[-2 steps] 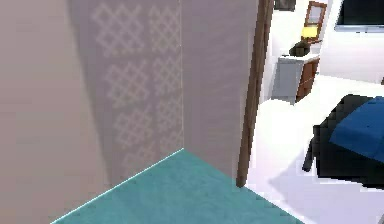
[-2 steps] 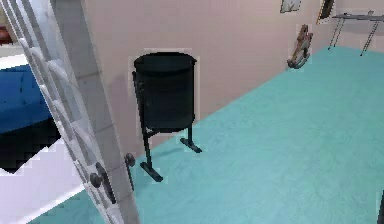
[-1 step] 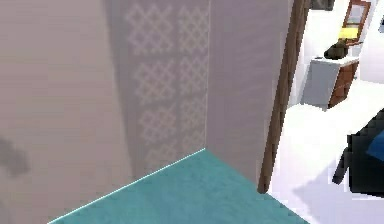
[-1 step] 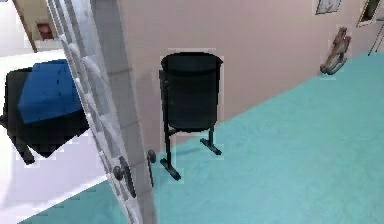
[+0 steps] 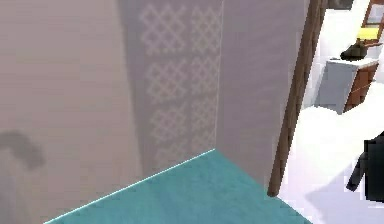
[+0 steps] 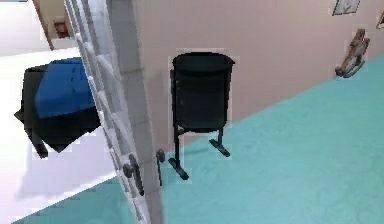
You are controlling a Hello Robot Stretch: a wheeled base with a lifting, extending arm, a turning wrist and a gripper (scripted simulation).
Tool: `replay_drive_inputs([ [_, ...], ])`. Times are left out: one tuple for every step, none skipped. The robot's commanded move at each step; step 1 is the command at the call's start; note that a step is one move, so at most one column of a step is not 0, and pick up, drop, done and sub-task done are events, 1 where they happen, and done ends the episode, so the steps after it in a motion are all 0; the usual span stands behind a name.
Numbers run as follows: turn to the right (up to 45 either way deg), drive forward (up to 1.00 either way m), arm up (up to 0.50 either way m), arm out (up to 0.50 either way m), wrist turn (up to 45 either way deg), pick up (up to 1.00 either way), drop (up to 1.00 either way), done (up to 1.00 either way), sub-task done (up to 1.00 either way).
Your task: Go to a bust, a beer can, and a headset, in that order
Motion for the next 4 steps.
replay_drive_inputs([
  [0.0,0.15,0.00,0.00,0.0,0.00,0.00,0.00,0.00],
  [45.0,0.00,0.00,0.00,0.0,0.00,0.00,0.00,0.00],
  [3.0,0.00,0.00,0.00,0.0,0.00,0.00,0.00,0.00],
  [0.0,1.00,0.00,0.00,0.0,0.00,0.00,0.00,0.00],
])
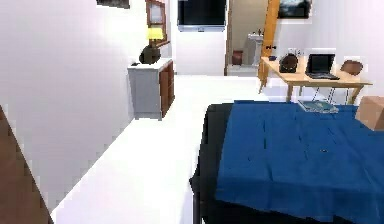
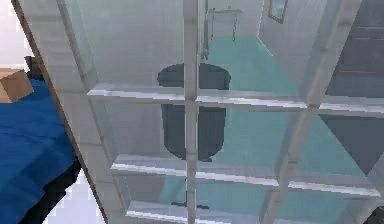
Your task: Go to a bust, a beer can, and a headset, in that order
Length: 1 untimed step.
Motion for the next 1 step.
replay_drive_inputs([
  [0.0,0.50,0.00,0.00,0.0,0.00,0.00,0.00,0.00],
])
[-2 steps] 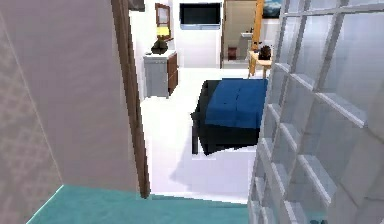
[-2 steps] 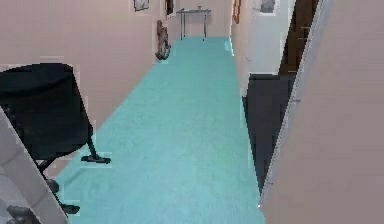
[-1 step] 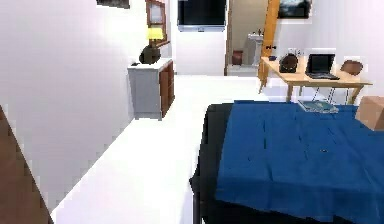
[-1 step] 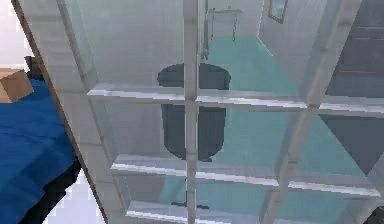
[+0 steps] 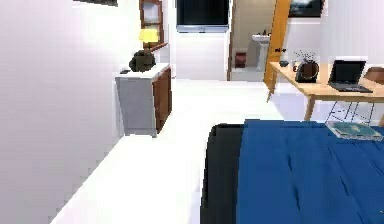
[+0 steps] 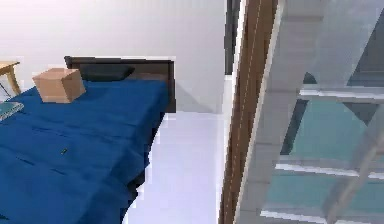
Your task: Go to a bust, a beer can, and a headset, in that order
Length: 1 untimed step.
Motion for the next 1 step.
replay_drive_inputs([
  [-33.0,0.00,0.00,0.00,0.0,0.00,0.00,0.00,0.00],
])
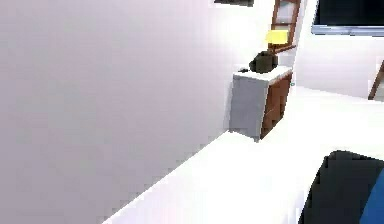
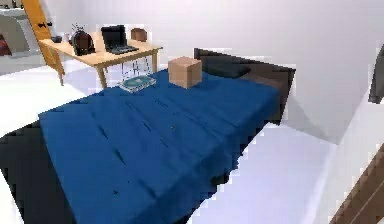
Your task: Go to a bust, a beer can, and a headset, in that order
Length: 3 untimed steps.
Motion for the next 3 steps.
replay_drive_inputs([
  [0.0,0.45,0.00,0.00,0.0,0.00,0.00,0.00,0.00],
  [39.0,0.00,0.00,0.00,0.0,0.00,0.00,0.00,0.00],
  [0.0,1.00,0.00,0.00,0.0,0.00,0.00,0.00,0.00],
])
